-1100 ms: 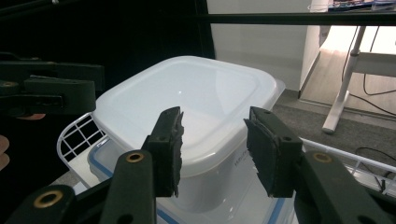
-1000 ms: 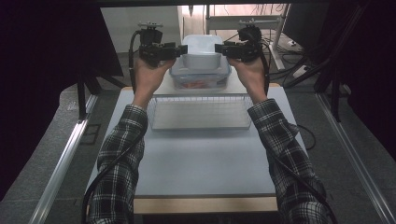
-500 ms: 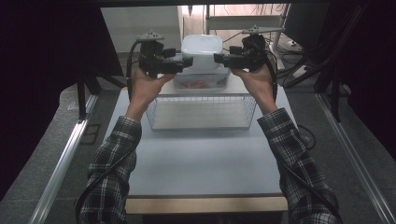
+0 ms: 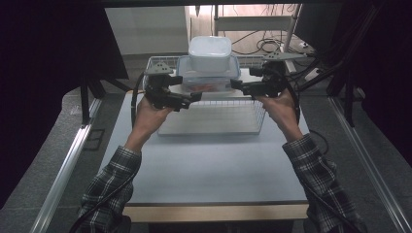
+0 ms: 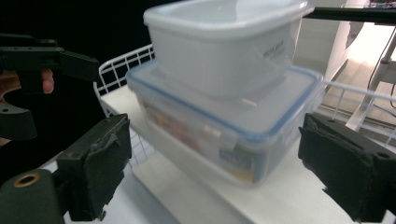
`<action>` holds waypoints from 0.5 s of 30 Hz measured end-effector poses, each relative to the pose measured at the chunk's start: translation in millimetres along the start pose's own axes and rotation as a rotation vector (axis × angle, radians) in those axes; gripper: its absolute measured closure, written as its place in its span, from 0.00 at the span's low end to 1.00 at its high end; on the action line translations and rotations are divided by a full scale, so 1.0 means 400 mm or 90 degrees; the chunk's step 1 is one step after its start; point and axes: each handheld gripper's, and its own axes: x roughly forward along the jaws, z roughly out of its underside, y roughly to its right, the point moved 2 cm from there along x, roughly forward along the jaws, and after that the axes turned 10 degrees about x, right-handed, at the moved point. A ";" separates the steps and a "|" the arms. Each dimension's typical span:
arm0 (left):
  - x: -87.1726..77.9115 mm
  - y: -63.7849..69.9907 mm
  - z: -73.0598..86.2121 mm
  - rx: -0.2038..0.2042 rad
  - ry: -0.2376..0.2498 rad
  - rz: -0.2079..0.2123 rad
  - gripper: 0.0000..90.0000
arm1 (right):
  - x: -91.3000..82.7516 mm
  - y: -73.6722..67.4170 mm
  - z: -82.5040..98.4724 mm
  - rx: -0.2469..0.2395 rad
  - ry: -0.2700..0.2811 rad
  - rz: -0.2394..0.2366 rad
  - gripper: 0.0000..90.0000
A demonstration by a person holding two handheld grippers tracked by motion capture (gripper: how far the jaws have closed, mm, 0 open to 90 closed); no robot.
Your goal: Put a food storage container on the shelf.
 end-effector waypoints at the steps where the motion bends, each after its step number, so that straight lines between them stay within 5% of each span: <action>1: -0.001 0.006 0.008 -0.001 0.000 0.000 0.04 | -0.003 -0.001 0.009 -0.002 -0.003 -0.002 0.09; 15: -0.011 0.070 0.122 0.020 -0.016 -0.009 0.03 | -0.031 -0.022 0.133 -0.011 -0.030 -0.035 0.05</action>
